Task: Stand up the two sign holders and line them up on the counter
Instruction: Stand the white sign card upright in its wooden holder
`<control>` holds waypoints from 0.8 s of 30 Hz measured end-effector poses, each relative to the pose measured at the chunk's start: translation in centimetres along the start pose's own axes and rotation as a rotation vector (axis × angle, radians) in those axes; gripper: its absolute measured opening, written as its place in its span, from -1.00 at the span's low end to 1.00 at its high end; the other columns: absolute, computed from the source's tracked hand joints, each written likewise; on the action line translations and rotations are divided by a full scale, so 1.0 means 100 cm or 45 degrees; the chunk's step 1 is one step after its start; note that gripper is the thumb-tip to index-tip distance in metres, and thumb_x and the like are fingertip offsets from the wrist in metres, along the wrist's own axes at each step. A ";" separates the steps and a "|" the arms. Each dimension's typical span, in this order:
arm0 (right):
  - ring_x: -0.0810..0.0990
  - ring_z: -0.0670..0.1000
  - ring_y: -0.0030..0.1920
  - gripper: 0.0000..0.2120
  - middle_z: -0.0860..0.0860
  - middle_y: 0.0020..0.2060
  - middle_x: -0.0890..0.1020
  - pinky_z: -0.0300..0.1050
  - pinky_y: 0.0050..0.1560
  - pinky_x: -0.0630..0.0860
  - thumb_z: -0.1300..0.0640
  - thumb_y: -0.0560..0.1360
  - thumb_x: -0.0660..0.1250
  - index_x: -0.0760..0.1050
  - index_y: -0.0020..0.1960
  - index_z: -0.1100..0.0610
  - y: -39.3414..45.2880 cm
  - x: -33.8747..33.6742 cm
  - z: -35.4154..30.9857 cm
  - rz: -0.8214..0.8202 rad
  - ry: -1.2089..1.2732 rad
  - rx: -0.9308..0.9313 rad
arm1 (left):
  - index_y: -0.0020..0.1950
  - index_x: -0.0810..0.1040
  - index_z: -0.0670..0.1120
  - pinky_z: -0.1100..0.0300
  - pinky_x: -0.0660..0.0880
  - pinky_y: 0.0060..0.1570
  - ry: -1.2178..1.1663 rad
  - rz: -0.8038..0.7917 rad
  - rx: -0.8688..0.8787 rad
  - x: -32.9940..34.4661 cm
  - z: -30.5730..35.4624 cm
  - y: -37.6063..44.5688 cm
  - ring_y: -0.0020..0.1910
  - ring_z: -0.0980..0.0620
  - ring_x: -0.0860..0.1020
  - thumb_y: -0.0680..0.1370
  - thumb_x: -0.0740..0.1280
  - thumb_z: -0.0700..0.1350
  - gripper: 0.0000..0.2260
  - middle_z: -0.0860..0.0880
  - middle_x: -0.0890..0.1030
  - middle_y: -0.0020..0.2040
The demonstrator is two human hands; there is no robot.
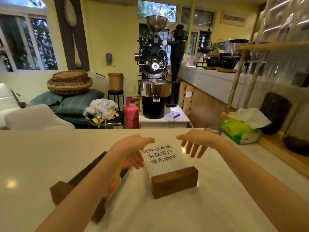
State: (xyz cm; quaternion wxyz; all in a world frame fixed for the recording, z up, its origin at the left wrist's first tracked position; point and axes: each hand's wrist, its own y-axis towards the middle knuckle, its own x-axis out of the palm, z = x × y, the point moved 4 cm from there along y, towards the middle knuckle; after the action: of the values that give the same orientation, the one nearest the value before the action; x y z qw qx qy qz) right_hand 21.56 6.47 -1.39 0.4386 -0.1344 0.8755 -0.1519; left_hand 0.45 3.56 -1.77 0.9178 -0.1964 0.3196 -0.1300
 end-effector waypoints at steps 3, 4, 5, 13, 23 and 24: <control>0.65 0.13 -0.22 -0.50 0.13 -0.21 0.64 -0.02 -0.19 0.61 -0.21 0.47 0.15 0.49 0.06 0.22 0.000 0.012 0.012 -0.075 0.060 0.095 | 0.33 0.22 -0.29 0.05 0.58 -0.39 -0.010 -0.038 -0.067 0.009 -0.011 0.001 -0.29 -0.16 0.61 0.48 0.20 0.16 -0.37 -0.38 0.53 0.14; 0.65 0.13 -0.21 -0.50 0.13 -0.22 0.64 -0.01 -0.17 0.61 -0.21 0.47 0.15 0.49 0.05 0.22 0.001 0.015 0.017 -0.081 0.092 0.119 | 0.35 0.19 -0.28 0.03 0.59 -0.35 -0.029 -0.050 -0.084 0.012 -0.016 0.003 -0.27 -0.17 0.60 0.48 0.20 0.15 -0.37 -0.39 0.52 0.15; 0.64 0.13 -0.21 -0.51 0.13 -0.22 0.64 -0.01 -0.17 0.61 -0.21 0.47 0.15 0.49 0.05 0.22 0.002 0.018 0.021 -0.096 0.111 0.138 | 0.37 0.15 -0.25 0.02 0.59 -0.34 -0.031 -0.063 -0.094 0.015 -0.019 0.005 -0.27 -0.17 0.60 0.49 0.20 0.15 -0.37 -0.40 0.52 0.16; 0.55 0.03 -0.24 -0.61 0.08 -0.18 0.55 -0.10 -0.28 0.58 -0.14 0.44 0.25 0.51 -0.02 0.20 0.013 0.036 0.044 -0.120 0.321 0.201 | 0.36 0.20 -0.14 0.09 0.59 -0.53 -0.161 -0.080 -0.071 0.035 -0.035 0.013 -0.34 -0.15 0.61 0.49 0.24 0.07 -0.47 -0.30 0.55 -0.14; 0.48 -0.02 -0.26 -0.56 0.07 -0.12 0.53 -0.21 -0.30 0.41 0.05 0.30 0.47 0.46 0.09 0.22 0.019 0.049 0.051 -0.090 0.479 0.225 | -0.09 0.43 -0.13 0.04 0.63 -0.27 -0.275 -0.060 0.056 0.049 -0.042 0.016 -0.18 -0.21 0.63 0.39 0.40 -0.24 -0.82 -0.12 0.57 -0.15; 0.47 -0.02 -0.23 -0.52 0.09 -0.12 0.53 -0.21 -0.24 0.40 0.08 0.25 0.51 0.49 0.08 0.24 0.020 0.051 0.051 -0.107 0.495 0.217 | -0.16 0.44 -0.10 0.01 0.60 -0.20 -0.298 -0.050 0.065 0.050 -0.042 0.015 -0.12 -0.24 0.62 0.38 0.41 -0.27 -0.83 -0.09 0.58 -0.19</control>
State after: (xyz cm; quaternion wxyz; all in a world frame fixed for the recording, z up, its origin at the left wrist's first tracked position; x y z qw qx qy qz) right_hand 22.56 5.65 -8.76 0.2646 -0.1014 0.9212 -0.2665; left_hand 1.72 1.88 -8.14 0.9509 -0.1928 0.2030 -0.1322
